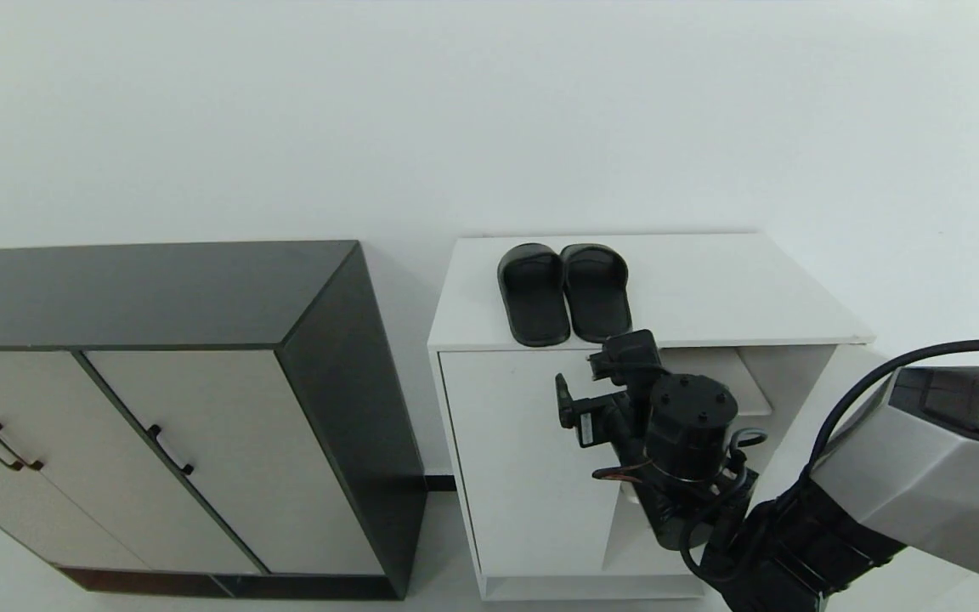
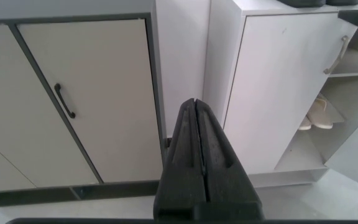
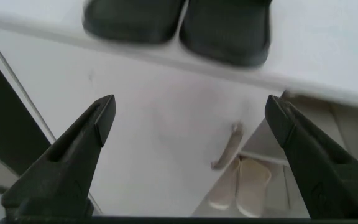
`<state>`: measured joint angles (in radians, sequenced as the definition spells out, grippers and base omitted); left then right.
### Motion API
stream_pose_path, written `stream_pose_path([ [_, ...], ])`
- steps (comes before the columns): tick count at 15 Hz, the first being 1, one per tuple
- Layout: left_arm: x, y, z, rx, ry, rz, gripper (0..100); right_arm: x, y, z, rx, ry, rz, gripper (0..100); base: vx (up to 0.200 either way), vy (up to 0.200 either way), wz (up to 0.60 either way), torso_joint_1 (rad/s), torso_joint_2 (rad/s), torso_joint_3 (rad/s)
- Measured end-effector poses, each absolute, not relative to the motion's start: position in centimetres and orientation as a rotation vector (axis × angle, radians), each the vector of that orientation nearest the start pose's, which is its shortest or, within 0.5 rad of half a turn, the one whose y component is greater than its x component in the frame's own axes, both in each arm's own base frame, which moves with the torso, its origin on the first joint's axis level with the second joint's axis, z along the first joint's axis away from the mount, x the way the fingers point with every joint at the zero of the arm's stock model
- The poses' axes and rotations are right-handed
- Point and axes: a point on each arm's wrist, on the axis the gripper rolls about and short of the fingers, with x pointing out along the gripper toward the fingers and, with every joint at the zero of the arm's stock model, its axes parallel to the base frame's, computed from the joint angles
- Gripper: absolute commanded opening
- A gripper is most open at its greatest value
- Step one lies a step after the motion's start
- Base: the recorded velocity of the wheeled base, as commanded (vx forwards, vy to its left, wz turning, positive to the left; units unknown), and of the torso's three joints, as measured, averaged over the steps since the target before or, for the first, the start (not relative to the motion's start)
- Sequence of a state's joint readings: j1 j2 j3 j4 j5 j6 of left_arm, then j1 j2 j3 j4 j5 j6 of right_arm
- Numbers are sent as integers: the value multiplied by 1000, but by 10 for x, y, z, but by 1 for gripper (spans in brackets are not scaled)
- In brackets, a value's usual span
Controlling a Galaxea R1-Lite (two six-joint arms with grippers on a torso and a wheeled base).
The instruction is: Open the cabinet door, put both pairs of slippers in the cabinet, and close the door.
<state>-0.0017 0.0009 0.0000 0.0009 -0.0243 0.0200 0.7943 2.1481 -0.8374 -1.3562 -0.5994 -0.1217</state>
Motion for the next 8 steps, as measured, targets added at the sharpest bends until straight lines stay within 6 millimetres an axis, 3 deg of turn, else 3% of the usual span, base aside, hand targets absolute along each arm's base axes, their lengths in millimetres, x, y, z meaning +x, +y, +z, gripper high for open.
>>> stream_pose_path([
  [8,-23,-1,75,17,2,-25,0,275,257,115,-158,-59,263,100,0,0,0,14,-32,-18],
])
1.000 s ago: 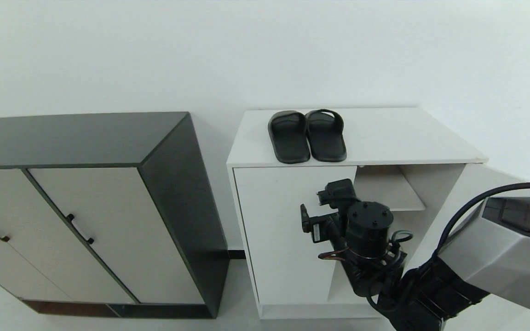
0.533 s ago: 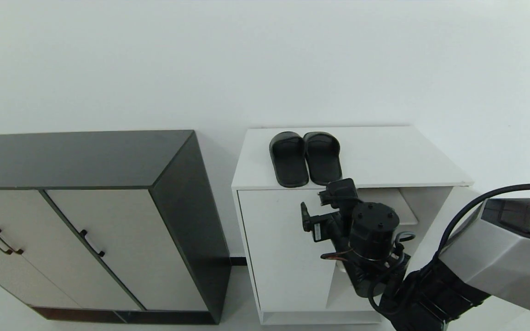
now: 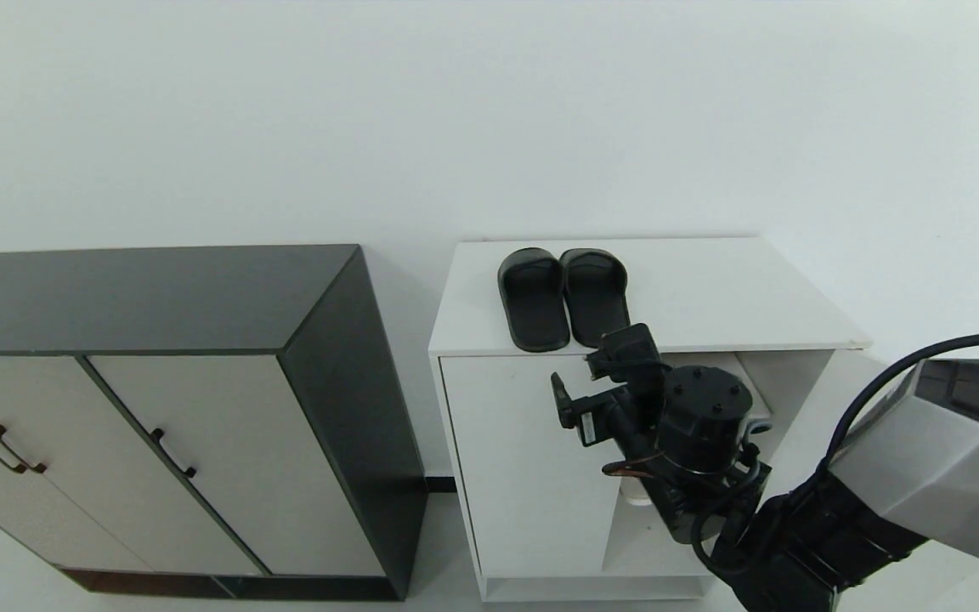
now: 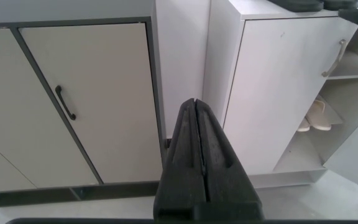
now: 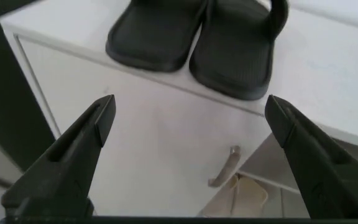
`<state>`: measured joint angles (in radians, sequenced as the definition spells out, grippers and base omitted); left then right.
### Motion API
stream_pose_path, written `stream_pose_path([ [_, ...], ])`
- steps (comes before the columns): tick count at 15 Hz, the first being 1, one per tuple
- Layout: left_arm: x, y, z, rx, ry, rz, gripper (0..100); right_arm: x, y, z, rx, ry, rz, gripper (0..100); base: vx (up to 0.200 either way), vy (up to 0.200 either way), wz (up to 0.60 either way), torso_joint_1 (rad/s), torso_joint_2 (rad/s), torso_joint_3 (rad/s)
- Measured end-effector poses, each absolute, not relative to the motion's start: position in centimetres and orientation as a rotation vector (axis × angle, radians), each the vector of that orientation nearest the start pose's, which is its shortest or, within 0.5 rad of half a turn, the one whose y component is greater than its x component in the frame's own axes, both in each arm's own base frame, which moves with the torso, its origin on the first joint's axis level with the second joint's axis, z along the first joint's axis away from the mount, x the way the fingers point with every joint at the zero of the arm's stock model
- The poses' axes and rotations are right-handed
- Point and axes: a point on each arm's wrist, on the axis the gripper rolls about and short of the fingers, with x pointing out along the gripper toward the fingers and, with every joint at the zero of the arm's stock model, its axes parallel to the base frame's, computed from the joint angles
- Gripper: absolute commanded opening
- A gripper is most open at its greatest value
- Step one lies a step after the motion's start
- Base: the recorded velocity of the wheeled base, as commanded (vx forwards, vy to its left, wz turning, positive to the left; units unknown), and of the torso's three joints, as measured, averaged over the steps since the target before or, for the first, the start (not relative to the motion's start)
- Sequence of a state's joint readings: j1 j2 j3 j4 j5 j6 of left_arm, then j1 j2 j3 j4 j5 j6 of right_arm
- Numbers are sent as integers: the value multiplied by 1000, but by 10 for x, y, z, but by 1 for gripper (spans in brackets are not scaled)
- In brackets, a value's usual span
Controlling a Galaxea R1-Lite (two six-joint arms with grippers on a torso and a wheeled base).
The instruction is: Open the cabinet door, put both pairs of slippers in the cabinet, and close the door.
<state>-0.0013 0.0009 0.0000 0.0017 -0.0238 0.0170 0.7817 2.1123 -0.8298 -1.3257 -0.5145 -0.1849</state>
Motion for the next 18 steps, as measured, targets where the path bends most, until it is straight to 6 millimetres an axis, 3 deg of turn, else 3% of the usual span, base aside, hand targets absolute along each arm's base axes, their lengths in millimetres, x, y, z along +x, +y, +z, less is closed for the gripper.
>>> stream_pose_path([
  [4,-23,0,75,21,2,-25,0,268,259,131,-159,163,285,100,0,0,0,0,0,0],
  [8,-23,0,75,21,1,-25,0,282,271,196,5,237,205,100,0,0,0,0,0,0],
  [10,-23,0,75,19,2,-25,0,291,277,215,67,227,162,100,200,0,0,0,0,5],
  [18,-23,-1,75,17,2,-26,0,312,280,197,113,218,123,100,175,0,0,6,-1,0],
])
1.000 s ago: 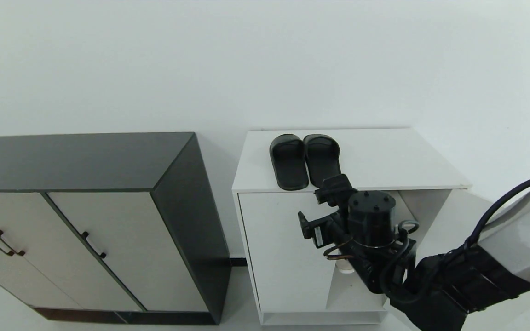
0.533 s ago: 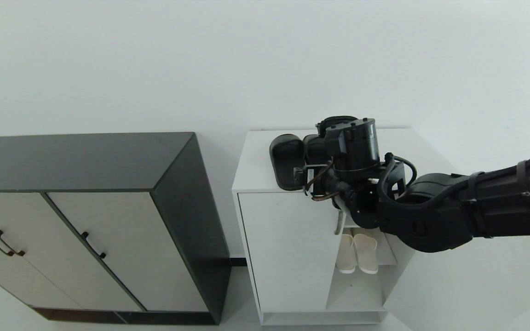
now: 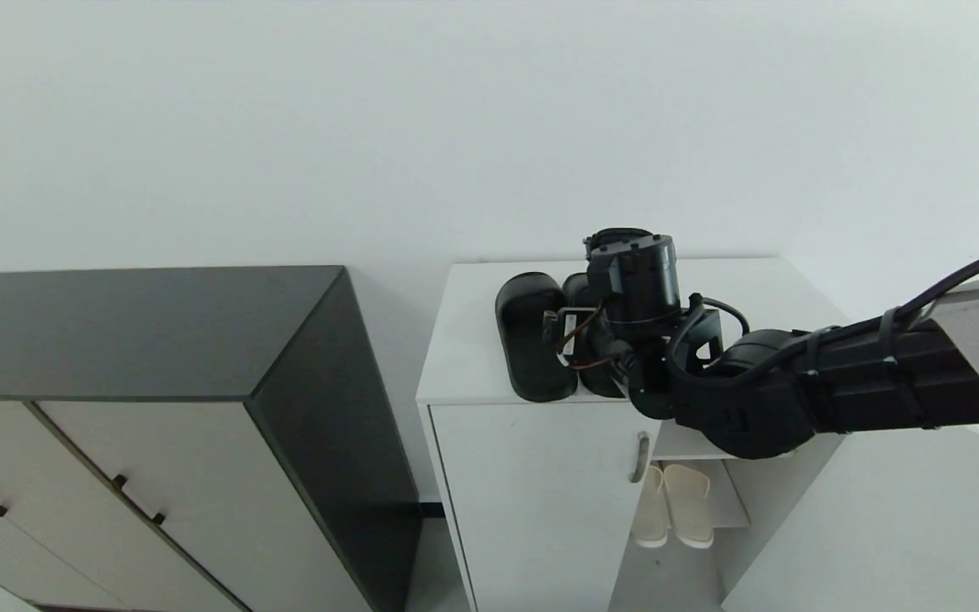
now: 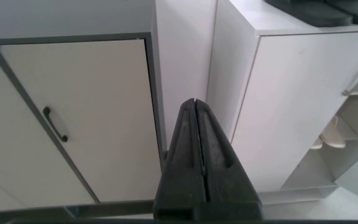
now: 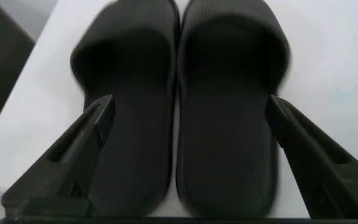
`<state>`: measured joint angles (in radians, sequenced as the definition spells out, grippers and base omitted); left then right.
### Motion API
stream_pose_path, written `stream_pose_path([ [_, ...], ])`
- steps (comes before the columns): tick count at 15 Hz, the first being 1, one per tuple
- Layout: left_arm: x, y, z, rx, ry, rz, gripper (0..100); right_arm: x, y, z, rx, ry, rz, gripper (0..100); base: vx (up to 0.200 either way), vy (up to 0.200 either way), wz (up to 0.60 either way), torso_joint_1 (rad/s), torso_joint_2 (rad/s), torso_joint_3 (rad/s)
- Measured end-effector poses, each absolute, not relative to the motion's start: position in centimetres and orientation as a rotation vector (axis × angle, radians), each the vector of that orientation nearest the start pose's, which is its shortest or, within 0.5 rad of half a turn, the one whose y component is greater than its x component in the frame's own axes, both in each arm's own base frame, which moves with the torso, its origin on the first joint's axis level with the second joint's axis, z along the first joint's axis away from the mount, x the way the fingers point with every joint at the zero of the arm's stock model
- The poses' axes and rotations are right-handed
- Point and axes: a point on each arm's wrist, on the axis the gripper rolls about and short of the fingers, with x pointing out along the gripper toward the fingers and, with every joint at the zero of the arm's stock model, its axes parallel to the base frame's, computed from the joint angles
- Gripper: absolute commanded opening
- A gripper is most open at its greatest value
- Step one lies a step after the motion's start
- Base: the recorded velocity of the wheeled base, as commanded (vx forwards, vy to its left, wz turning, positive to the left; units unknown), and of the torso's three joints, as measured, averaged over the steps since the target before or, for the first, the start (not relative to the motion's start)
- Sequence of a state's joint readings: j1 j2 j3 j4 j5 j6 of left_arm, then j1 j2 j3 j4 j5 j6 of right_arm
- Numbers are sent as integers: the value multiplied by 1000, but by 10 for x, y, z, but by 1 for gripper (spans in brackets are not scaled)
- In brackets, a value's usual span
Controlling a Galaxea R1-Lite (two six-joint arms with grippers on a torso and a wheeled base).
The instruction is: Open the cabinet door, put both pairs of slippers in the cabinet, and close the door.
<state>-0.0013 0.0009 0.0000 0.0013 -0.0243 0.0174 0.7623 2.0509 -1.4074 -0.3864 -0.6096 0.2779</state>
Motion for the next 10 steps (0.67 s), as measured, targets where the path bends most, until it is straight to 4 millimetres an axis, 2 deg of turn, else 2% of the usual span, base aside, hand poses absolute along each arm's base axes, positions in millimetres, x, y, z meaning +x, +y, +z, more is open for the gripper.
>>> stream_pose_path([
  [6,-23,0,75,16,1,-25,0,317,286,168,47,209,140,100,0,0,0,0,0,0],
  [10,-23,0,75,15,1,-24,0,332,294,159,20,177,140,100,0,0,0,0,0,0],
])
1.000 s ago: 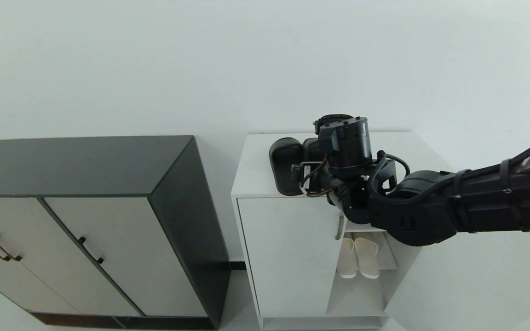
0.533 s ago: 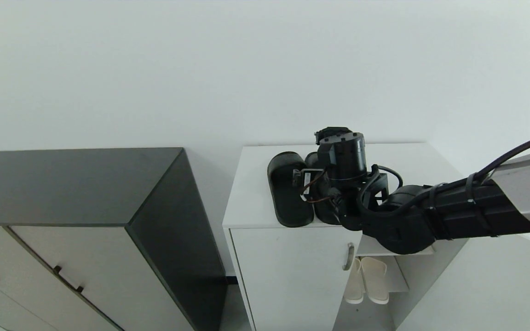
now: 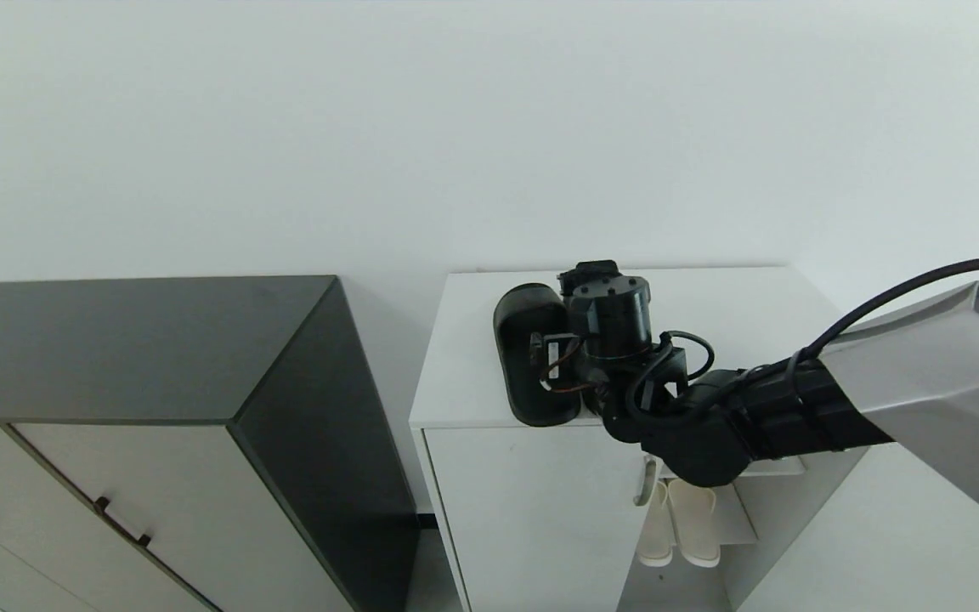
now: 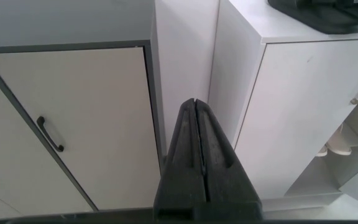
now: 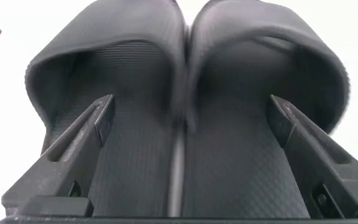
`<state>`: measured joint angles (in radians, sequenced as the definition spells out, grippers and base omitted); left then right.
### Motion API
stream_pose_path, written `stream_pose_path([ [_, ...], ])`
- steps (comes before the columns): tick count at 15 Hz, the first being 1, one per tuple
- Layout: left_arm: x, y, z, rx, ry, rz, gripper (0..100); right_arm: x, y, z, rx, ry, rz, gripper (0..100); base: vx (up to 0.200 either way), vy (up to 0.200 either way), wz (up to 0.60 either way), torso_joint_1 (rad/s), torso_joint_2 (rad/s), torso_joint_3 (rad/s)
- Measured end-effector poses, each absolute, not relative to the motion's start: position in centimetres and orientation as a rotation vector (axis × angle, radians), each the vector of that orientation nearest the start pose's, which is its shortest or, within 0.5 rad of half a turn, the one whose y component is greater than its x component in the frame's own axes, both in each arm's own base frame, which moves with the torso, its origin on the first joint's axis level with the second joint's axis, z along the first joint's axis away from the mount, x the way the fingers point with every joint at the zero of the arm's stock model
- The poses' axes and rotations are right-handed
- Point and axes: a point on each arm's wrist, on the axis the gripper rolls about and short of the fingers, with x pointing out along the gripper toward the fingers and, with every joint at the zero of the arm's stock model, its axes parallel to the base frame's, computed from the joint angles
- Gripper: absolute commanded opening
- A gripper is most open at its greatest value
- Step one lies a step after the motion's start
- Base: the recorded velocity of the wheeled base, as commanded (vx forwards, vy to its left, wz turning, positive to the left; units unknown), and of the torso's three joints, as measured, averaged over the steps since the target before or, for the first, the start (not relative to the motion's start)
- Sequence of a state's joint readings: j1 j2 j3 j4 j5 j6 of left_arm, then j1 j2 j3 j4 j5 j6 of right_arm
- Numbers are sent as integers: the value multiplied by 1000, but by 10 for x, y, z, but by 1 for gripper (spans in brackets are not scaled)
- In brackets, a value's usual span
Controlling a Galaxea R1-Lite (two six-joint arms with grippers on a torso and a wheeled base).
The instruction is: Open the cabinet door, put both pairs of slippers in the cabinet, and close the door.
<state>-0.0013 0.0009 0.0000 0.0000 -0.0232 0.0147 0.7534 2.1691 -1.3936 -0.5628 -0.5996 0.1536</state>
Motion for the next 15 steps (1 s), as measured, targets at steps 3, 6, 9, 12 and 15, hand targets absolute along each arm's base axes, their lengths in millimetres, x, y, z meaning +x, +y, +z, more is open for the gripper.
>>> stream_pose_path([
  [3,-23,0,75,15,1,-25,0,348,298,158,33,153,126,100,0,0,0,0,0,0],
  [6,-23,0,75,15,2,-25,0,366,299,153,45,136,106,0,0,0,0,0,0,0],
  [9,-23,0,75,15,1,-25,0,373,301,147,49,133,99,0,0,0,0,0,0,0],
  [12,-23,0,75,14,2,-25,0,371,301,149,49,134,103,0,0,0,0,0,0,0],
  [15,-23,0,75,14,1,-25,0,359,298,154,41,145,117,0,0,0,0,0,0,0],
])
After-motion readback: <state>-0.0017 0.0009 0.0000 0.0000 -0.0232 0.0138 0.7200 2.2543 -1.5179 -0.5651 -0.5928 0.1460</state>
